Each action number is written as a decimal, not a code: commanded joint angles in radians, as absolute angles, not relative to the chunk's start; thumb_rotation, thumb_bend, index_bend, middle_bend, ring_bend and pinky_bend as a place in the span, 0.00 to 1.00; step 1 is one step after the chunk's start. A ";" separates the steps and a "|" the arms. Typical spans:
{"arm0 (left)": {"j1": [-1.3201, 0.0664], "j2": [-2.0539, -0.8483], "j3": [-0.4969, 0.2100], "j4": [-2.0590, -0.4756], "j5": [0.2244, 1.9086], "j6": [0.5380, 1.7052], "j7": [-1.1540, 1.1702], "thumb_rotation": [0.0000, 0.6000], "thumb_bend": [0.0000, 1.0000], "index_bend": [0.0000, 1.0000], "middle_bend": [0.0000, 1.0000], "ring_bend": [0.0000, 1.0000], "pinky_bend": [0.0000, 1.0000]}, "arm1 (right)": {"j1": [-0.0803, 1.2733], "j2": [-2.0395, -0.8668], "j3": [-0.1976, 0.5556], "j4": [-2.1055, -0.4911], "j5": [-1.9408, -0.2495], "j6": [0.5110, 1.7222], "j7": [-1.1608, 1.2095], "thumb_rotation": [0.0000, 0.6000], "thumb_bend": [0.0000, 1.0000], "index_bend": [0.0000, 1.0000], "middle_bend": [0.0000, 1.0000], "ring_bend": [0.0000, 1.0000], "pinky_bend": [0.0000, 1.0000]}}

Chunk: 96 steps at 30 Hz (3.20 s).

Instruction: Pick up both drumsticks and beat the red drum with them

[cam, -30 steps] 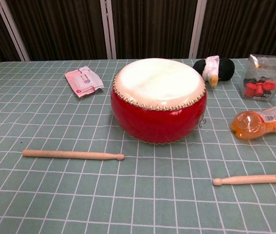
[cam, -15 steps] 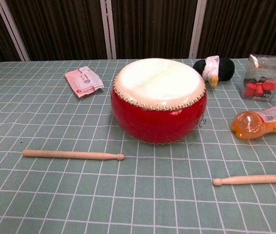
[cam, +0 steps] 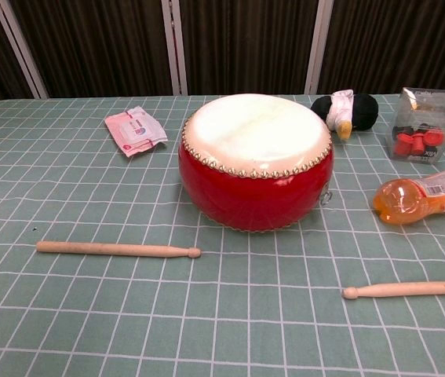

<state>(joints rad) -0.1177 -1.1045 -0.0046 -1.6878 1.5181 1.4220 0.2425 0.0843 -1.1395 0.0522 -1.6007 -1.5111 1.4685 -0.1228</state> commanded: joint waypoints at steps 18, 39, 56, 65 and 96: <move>-0.333 -1.328 -0.083 -1.859 1.215 1.152 0.694 1.00 0.26 0.45 1.00 1.00 1.00 | 0.088 -1.133 0.049 -1.606 -1.512 1.458 -0.111 1.00 0.31 0.00 0.00 0.00 0.00; -0.512 -1.604 -0.143 -1.693 0.934 1.160 0.939 1.00 0.29 0.52 1.00 1.00 1.00 | 0.090 -1.127 0.049 -1.611 -1.509 1.452 -0.080 1.00 0.31 0.00 0.00 0.00 0.00; -0.545 -1.651 -0.108 -1.615 0.865 1.186 0.917 1.00 0.30 0.52 1.00 1.00 1.00 | 0.091 -1.125 0.048 -1.617 -1.505 1.446 -0.070 1.00 0.31 0.00 0.00 0.00 0.00; -0.558 -1.646 -0.089 -1.610 0.816 1.185 0.936 1.00 0.30 0.52 1.00 1.00 1.00 | 0.092 -1.121 0.047 -1.624 -1.497 1.438 -0.070 1.00 0.31 0.00 0.00 0.00 0.00; -0.447 -1.248 -0.125 -2.024 1.098 1.314 0.521 1.00 0.57 0.78 1.00 1.00 1.00 | 0.098 -1.118 0.032 -1.626 -1.546 1.444 -0.082 1.00 0.31 0.11 0.34 0.38 0.22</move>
